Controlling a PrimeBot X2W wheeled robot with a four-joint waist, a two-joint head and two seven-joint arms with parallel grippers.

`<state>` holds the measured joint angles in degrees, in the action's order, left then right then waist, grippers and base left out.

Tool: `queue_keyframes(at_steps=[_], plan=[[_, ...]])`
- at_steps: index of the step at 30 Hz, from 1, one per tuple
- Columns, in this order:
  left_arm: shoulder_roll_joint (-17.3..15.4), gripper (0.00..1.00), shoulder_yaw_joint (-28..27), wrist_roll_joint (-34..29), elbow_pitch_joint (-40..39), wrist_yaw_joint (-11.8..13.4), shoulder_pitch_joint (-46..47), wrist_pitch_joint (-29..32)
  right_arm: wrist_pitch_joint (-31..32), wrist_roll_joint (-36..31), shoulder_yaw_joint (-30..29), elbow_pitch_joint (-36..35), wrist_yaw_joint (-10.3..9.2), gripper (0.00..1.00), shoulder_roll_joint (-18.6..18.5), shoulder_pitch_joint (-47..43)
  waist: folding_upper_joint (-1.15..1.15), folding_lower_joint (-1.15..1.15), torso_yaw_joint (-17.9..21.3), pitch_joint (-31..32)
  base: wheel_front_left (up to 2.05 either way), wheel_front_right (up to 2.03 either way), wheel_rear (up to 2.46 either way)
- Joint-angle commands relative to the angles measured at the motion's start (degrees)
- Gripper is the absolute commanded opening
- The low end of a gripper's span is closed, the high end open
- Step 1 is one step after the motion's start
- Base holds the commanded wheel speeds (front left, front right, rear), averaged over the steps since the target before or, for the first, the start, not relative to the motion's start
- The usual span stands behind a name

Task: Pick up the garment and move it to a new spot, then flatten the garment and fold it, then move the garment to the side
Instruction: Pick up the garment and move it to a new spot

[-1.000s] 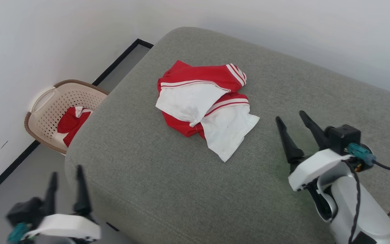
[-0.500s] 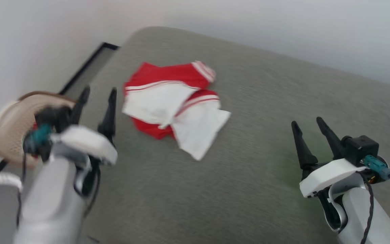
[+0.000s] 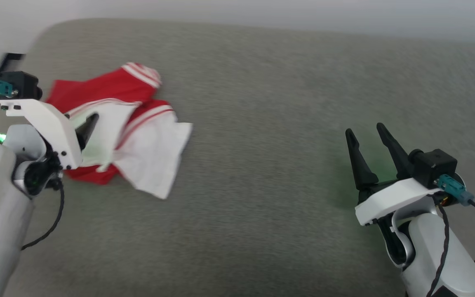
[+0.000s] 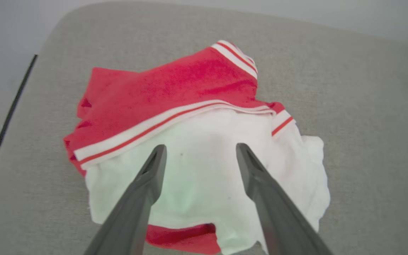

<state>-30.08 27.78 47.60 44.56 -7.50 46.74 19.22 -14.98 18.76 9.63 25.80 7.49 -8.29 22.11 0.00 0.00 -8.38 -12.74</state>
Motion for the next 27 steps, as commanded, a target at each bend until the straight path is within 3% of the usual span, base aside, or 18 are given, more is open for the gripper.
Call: queue_keyframes(at_steps=[1, 7, 13, 22, 24, 25, 26, 27], plan=[[-0.7, 1.0, 1.3, 2.4, -0.7, 0.0, 0.6, 2.2, -0.3, 0.0, 0.1, -0.3, 0.0, 1.0, 0.2, 0.8, 0.0, 0.0, 3.8, -3.0, 0.0, 0.0, 0.0], [-5.5, 1.0, 7.0, 8.2, -2.0, 0.0, 0.8, 8.7, -0.3, -0.1, 0.4, -1.0, 0.0, 1.0, 0.6, 2.2, 0.0, 0.0, 7.6, -6.1, 0.0, 0.0, 0.0], [-8.3, 1.0, 10.0, 6.2, 3.9, 0.1, 3.0, 7.6, -0.3, -0.3, 1.3, -2.2, 0.0, 1.0, 0.7, 4.3, 0.0, 0.0, 10.7, -9.8, 0.0, 0.0, 0.0], [-6.1, 1.0, 12.8, 10.8, 10.1, 0.2, 2.0, 12.7, -0.3, -0.6, 2.1, -3.3, 0.0, 1.0, 1.3, 5.5, 0.0, 0.0, 13.0, -12.2, 0.0, 0.0, 0.0], [-5.8, 0.82, 13.6, 12.0, 10.0, 0.1, 1.2, 14.8, -0.3, -0.8, 2.3, -3.5, 0.0, 1.0, 1.5, 5.7, 0.0, 0.0, 13.0, -12.3, 0.0, 0.0, 0.0], [-5.6, 0.68, 14.0, 12.7, 9.6, 0.1, 0.9, 15.5, -0.3, -1.0, 2.4, -3.6, 0.0, 1.0, 1.6, 5.8, 0.0, 0.0, 13.0, -12.3, 0.0, 0.0, 0.0], [-5.6, 0.68, 14.0, 12.7, 9.6, 0.1, 0.9, 15.5, -0.3, -1.0, 2.4, -3.6, 0.0, 1.0, 1.6, 5.8, 0.0, 0.0, 13.0, -12.3, 0.0, 0.0, 0.0], [-5.7, 0.26, 14.1, 13.3, 9.5, 0.1, 0.8, 15.9, -0.3, -1.1, 2.5, -3.8, 0.0, 1.0, 1.6, 6.0, 0.0, 0.0, 13.0, -12.3, 0.0, 0.0, 0.0]])
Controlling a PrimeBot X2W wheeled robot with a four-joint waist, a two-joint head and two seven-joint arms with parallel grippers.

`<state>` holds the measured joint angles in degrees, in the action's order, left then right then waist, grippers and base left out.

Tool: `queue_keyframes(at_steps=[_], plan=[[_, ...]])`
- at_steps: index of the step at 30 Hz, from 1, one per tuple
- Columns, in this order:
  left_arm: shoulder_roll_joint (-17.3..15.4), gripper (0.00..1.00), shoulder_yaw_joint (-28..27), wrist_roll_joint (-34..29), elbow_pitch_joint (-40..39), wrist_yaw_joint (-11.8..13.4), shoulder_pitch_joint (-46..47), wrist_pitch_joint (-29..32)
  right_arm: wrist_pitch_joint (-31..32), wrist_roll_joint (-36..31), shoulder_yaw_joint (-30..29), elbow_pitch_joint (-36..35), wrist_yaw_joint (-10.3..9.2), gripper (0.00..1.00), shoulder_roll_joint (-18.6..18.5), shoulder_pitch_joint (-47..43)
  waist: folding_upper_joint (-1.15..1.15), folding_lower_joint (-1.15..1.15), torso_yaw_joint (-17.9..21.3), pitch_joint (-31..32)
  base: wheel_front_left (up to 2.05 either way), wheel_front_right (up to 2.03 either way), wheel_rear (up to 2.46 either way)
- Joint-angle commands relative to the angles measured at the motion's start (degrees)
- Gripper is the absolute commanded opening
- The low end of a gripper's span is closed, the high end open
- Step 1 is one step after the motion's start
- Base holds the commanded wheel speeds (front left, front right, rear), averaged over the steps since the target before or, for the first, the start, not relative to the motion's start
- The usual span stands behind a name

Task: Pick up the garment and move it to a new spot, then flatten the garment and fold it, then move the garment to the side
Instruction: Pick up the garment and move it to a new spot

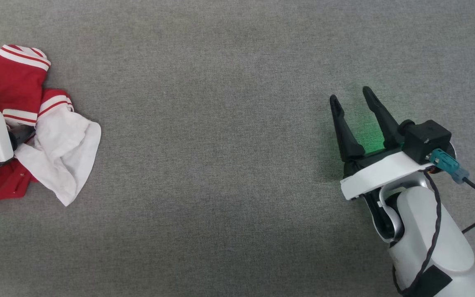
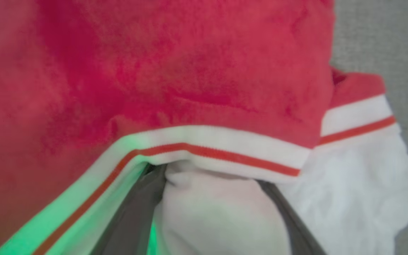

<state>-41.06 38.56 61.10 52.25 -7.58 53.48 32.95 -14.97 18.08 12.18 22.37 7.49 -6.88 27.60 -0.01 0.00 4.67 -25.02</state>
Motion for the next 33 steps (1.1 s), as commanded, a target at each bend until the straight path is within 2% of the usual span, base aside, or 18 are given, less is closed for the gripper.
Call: queue_keyframes(at_steps=[1, 3, 13, 21, 27, 33], plan=[[5.3, 0.0, 3.6, 0.3, 1.6, 0.2, -6.1, 2.4, -0.3, -0.4, 0.0, -0.4, 0.0, 1.0, 0.3, 0.6, 0.01, 0.0, 0.0, 0.1, 0.0, 0.0, 0.0], [5.3, 0.0, 4.0, 1.3, 1.3, 0.2, -6.4, 2.9, -0.3, -0.6, 0.1, -0.5, 0.0, 1.0, 0.4, 0.7, 0.01, 0.0, -0.2, 0.6, 0.0, 0.0, 0.0], [5.0, 0.0, 1.0, 3.9, -1.3, 0.0, -0.4, -7.6, -0.3, 0.3, -0.3, 0.4, 0.0, 1.0, 1.0, -1.6, 0.01, 0.0, -1.8, 7.1, 0.0, 0.0, 0.0], [6.2, 0.0, 1.1, 9.0, -11.3, 0.1, 0.8, -7.9, -0.3, 1.3, -2.0, 0.0, 0.0, 1.0, 2.1, -4.6, 0.01, 0.0, -1.0, 11.1, 0.0, 0.0, 0.0], [8.8, 0.0, 2.1, 11.9, -19.8, 0.1, 1.7, -4.9, -0.3, 2.3, -3.7, -0.8, 0.0, 1.0, 3.2, -6.0, 0.01, 0.0, 2.0, 11.7, 0.0, 0.0, 0.0], [14.0, 0.0, 4.5, 12.2, -24.4, 3.0, 3.2, -0.7, -0.3, 3.8, -4.8, -1.9, 0.0, 1.0, 3.9, -6.5, 0.01, 0.0, 8.2, 10.4, 0.0, 0.0, 0.0]])
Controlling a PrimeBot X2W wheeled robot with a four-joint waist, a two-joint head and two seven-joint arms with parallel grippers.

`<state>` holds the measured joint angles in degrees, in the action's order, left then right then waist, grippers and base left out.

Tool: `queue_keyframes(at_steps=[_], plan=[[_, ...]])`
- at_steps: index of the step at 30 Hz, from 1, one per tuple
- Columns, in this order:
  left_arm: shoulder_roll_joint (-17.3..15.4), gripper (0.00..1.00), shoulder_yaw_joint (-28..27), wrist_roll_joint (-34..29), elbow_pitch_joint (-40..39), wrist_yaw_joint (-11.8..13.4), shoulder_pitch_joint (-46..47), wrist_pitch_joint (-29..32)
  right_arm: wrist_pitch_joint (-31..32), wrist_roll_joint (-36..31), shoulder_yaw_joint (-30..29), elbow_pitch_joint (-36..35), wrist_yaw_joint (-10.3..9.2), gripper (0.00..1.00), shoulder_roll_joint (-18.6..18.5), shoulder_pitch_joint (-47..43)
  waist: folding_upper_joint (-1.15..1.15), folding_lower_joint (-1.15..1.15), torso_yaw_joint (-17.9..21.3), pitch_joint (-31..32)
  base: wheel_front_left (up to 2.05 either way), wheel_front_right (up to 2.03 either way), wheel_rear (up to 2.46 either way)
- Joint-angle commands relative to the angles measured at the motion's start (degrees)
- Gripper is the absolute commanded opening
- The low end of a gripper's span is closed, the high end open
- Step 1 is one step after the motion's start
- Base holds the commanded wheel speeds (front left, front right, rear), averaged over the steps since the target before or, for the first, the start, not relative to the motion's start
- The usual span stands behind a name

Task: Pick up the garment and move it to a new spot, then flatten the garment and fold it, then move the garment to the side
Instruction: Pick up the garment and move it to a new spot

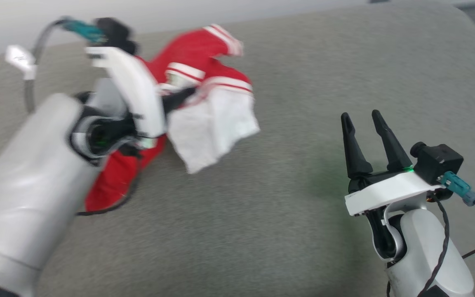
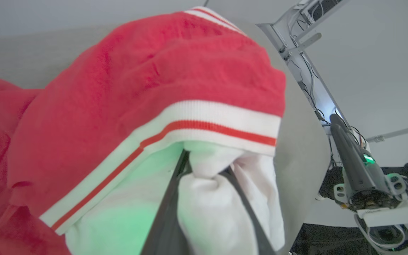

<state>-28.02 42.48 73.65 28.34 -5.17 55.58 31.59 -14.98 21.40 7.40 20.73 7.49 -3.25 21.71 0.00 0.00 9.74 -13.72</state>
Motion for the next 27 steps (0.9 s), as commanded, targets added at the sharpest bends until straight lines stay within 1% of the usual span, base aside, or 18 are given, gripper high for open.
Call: queue_keyframes(at_steps=[1, 5, 6, 8, 11, 15, 17, 18, 23, 27], plan=[[2.0, 0.0, 1.3, -0.9, -0.5, 1.2, 1.5, 1.1, -0.3, 0.8, -0.5, -0.4, 0.0, 1.0, 0.3, -0.7, 0.0, 0.0, 4.4, -1.2, 0.0, 0.0, 0.0], [6.3, 0.0, 3.5, -2.5, 1.7, 3.5, 3.7, 1.8, -0.3, 4.2, -0.4, -1.1, 0.0, 1.0, 0.3, -1.1, 0.0, 0.0, 10.0, -2.8, 0.0, 0.0, 0.0], [7.8, 0.0, 4.2, -2.9, 2.7, 3.6, 4.2, 1.7, -0.3, 5.0, -0.9, -1.2, 0.0, 1.0, 0.3, -1.2, 0.0, 0.0, 11.2, -3.2, 0.0, 0.0, 0.0], [10.4, 0.0, 4.8, -3.2, 4.9, 3.4, 5.3, 1.4, -0.3, 6.4, -1.0, -1.3, 0.0, 1.0, 0.3, -1.4, 0.0, 0.0, 13.9, -3.9, 0.0, 0.0, 0.0], [13.6, 0.0, 5.2, -3.4, 9.6, 3.2, 6.5, 0.5, -0.3, 7.9, -1.0, -1.2, 0.0, 1.0, 0.4, -2.1, 0.0, 0.0, 17.8, -4.9, 0.0, 0.0, 0.0], [16.0, 0.0, 6.5, -5.1, 16.9, 2.7, 7.6, -0.7, -0.3, 10.1, -0.3, -1.3, 0.0, 1.0, 0.4, -2.3, 0.0, 0.0, 22.3, -6.1, 0.0, 0.0, 0.0], [17.6, 0.0, 8.2, -6.0, 20.3, 1.9, 8.0, -0.1, -0.3, 10.6, -1.4, -1.9, 0.0, 1.0, 0.3, -3.0, 0.0, 0.0, 22.7, -6.8, 0.0, 0.0, 0.0], [17.9, 0.0, 9.3, -6.8, 21.9, 1.3, 8.2, 0.5, -0.3, 11.1, -1.8, -2.3, 0.0, 1.0, 0.3, -3.4, 0.0, 0.0, 22.8, -7.3, 0.0, 0.0, 0.0], [18.7, 0.0, 13.0, -9.2, 28.5, -0.8, 9.7, 4.0, -0.3, 12.1, -4.1, -4.0, 0.0, 1.0, 0.3, -5.0, 0.0, 0.0, 23.0, -9.0, 0.0, 0.0, 0.0], [18.0, 0.0, 15.9, -10.7, 32.5, -1.5, 9.8, 6.9, -0.3, 12.6, -4.6, -4.9, 0.0, 1.0, 0.3, -5.8, 0.0, 0.0, 23.1, -9.9, 0.0, 0.0, 0.0]])
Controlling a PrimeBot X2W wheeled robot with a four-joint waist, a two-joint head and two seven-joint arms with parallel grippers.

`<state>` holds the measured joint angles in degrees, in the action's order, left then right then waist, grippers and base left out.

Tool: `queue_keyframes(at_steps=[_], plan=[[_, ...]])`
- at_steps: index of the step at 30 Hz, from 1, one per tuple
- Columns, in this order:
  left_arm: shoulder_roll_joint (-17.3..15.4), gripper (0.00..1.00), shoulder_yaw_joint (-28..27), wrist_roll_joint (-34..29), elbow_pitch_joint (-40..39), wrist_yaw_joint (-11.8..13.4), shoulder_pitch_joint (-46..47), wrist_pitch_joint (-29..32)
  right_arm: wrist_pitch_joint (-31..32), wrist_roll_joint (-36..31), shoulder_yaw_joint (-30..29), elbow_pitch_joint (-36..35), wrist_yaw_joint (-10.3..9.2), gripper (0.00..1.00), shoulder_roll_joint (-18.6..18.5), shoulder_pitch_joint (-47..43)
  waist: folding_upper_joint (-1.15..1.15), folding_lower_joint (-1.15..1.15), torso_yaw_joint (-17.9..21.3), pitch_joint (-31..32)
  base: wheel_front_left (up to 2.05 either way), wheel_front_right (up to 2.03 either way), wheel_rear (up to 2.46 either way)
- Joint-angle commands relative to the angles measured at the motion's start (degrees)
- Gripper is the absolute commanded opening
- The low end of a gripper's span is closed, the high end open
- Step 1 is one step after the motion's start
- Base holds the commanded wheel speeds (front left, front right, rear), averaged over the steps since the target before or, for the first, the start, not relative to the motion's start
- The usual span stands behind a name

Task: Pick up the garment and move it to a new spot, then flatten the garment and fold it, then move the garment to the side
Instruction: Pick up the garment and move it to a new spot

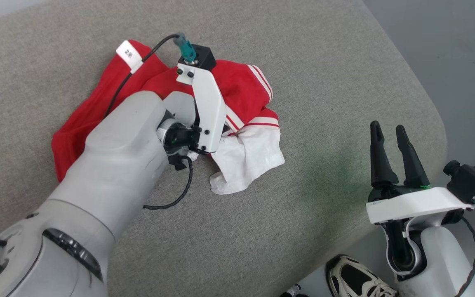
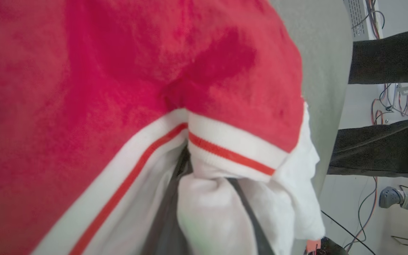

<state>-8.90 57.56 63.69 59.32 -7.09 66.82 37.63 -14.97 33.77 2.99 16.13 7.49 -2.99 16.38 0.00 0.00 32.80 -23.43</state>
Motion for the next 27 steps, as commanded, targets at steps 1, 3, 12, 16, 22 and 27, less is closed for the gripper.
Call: queue_keyframes(at_steps=[1, 3, 12, 16, 22, 27], plan=[[-1.4, 0.0, 1.6, -1.4, 2.3, 0.3, -1.4, 1.5, -0.3, 0.4, -0.2, -0.4, 0.0, 1.0, 0.1, -0.3, 0.0, 0.0, 0.1, -0.4, 0.0, 0.0, 0.0], [-1.9, 0.0, 2.9, -1.9, 3.4, 0.2, -1.6, 3.0, -0.3, 0.6, -0.1, -0.5, 0.0, 1.0, 0.0, 0.0, 0.0, 0.0, 0.1, -0.7, 0.0, 0.0, 0.0], [-6.0, 1.0, 6.9, -1.9, -2.3, 0.1, -0.7, -1.0, -0.3, -0.2, 3.5, 0.3, 0.0, 1.0, 0.0, 2.5, 0.0, 0.0, 0.0, 0.1, 0.0, 0.0, 0.0], [-7.3, 1.0, 5.6, 1.4, -7.8, -0.3, -0.6, -4.9, -0.3, -2.8, 4.7, 2.0, 0.0, 1.0, 0.0, 3.6, 0.0, 0.0, -1.4, 2.8, 0.0, 0.0, 0.0], [-8.6, 1.0, 4.1, 6.7, -15.9, -0.3, -2.0, -9.8, -0.3, -8.4, 2.4, 3.5, 0.0, 1.0, 0.0, 4.2, 0.0, 0.0, -8.6, 6.4, 0.0, 0.0, 0.0], [-10.2, 1.0, 4.2, 7.2, -18.7, -0.3, -4.4, -15.7, -0.3, -12.0, 0.9, 4.2, 0.0, 1.0, 0.0, 4.2, 0.0, 0.0, -13.4, 8.7, 0.0, 0.0, 0.0]])
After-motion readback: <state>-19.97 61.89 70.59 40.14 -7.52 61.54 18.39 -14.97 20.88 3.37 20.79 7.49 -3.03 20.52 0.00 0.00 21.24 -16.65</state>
